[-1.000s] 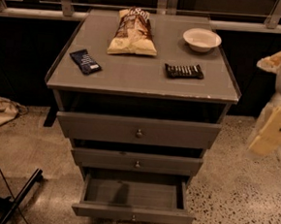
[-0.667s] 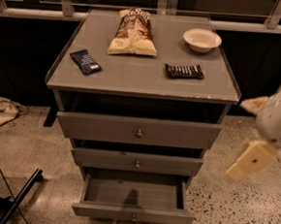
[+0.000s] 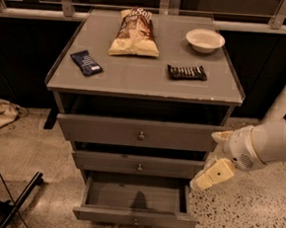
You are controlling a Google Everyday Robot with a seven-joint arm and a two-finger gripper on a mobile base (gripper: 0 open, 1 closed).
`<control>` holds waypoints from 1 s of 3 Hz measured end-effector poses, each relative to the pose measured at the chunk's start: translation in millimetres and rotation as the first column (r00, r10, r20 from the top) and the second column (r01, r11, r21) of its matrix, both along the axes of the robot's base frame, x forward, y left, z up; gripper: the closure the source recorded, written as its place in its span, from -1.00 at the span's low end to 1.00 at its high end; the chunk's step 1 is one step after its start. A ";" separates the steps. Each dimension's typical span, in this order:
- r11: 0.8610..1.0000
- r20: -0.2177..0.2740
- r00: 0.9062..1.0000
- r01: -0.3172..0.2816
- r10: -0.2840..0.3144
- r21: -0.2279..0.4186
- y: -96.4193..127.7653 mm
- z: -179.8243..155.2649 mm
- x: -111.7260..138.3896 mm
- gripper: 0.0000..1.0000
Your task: Close bottom drawer
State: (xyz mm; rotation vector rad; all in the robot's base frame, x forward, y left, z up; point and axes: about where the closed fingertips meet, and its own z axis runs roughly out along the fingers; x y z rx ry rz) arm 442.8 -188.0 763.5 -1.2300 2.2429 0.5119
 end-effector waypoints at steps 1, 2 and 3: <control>1.000 -0.025 1.000 0.000 0.001 0.018 0.7 -13.0 1.1 -0.65; 1.000 -0.025 1.000 0.000 0.001 0.018 0.7 -13.0 1.1 -0.18; 1.000 -0.025 1.000 0.000 0.001 0.018 0.8 -13.0 1.0 0.30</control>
Offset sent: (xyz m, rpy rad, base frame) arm 0.0011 0.0007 -0.0130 0.0182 0.0249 0.0003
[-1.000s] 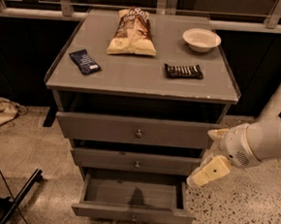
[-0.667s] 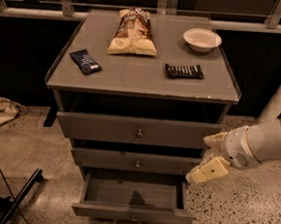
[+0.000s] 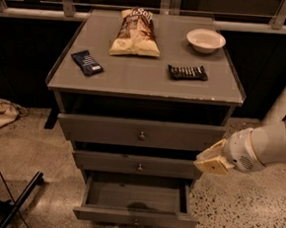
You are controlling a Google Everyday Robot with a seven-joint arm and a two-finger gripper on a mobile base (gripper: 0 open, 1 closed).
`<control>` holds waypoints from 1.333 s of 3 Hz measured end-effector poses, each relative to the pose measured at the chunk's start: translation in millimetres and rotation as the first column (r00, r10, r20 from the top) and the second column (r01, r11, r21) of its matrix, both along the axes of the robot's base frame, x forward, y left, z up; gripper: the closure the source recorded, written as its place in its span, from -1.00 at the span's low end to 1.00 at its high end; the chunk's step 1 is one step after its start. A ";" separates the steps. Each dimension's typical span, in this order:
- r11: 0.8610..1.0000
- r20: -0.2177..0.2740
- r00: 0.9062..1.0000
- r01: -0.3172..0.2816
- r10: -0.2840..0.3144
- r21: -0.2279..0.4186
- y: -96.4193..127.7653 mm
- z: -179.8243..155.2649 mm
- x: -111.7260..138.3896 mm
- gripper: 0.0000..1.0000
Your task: Close bottom drawer
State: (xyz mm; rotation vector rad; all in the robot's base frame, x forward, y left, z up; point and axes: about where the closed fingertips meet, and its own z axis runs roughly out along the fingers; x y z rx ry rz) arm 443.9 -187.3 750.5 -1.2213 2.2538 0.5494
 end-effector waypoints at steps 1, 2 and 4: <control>1.000 0.007 1.000 0.015 -0.015 -0.020 -0.4 -15.5 -4.6 0.76; 0.996 0.006 0.996 0.086 -0.087 0.026 -9.1 -71.1 -3.2 1.00; 0.981 -0.154 0.972 0.186 -0.176 0.055 -9.0 -243.8 37.5 1.00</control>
Offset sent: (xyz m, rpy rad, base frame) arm 0.0282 -0.0382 -0.1713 0.1142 -0.0464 -0.2648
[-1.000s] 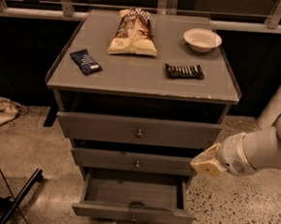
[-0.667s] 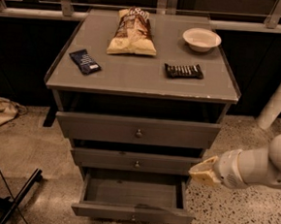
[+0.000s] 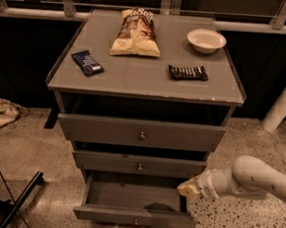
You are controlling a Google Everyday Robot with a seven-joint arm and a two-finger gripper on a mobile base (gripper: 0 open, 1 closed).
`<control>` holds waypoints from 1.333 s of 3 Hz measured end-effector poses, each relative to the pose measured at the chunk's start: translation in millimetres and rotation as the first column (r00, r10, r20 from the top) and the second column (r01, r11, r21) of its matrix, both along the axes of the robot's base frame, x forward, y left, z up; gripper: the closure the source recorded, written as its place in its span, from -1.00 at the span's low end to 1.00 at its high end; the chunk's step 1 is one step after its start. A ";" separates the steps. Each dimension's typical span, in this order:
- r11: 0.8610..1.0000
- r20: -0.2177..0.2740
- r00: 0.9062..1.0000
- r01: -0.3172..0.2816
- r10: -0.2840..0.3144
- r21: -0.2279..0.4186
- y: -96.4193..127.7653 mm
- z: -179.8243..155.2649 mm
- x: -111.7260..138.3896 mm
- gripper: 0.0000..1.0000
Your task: Close bottom drawer
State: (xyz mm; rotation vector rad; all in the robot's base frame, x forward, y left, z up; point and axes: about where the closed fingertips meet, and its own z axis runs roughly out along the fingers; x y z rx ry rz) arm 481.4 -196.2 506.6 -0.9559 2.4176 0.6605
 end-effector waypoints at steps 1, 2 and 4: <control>1.000 -0.128 0.991 -0.026 0.027 0.009 8.5 -65.4 5.0 1.00; 0.999 -0.143 0.989 -0.029 0.031 0.016 12.0 -74.9 2.0 1.00; 0.989 -0.075 0.991 0.118 -0.111 0.090 6.1 -109.8 5.4 1.00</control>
Offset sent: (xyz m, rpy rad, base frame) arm 0.0045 0.0073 -0.0556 0.0064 0.1081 0.0223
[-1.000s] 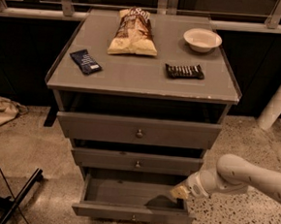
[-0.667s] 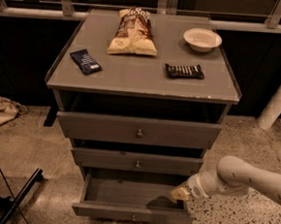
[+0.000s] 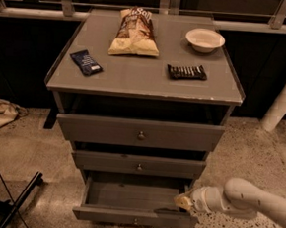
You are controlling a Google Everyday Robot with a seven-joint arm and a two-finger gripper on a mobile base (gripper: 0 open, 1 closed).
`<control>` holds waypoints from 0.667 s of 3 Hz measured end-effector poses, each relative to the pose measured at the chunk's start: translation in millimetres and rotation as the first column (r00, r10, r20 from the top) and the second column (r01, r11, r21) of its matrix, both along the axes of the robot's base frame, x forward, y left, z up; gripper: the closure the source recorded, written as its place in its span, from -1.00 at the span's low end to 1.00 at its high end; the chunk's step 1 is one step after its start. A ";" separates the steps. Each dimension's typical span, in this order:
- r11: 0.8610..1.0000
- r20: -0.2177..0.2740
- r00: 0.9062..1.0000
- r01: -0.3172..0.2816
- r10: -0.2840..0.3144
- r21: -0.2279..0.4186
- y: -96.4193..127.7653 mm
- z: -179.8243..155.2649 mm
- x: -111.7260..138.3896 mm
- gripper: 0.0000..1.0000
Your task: Close bottom drawer
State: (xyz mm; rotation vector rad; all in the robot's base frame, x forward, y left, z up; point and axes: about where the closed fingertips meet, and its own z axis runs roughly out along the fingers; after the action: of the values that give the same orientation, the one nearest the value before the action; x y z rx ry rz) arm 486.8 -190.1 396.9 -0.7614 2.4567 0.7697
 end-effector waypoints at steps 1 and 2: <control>0.994 -0.006 0.996 0.084 -0.084 0.073 -7.1 -49.7 3.1 1.00; 0.983 -0.076 0.993 0.099 -0.089 0.153 -6.3 -95.2 6.9 1.00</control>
Offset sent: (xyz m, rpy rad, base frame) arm 0.0100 -0.0060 -0.1463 0.2718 0.1634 -0.0867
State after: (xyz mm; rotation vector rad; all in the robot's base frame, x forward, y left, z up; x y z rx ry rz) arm 493.7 -196.4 301.7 -0.5654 2.4375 0.9544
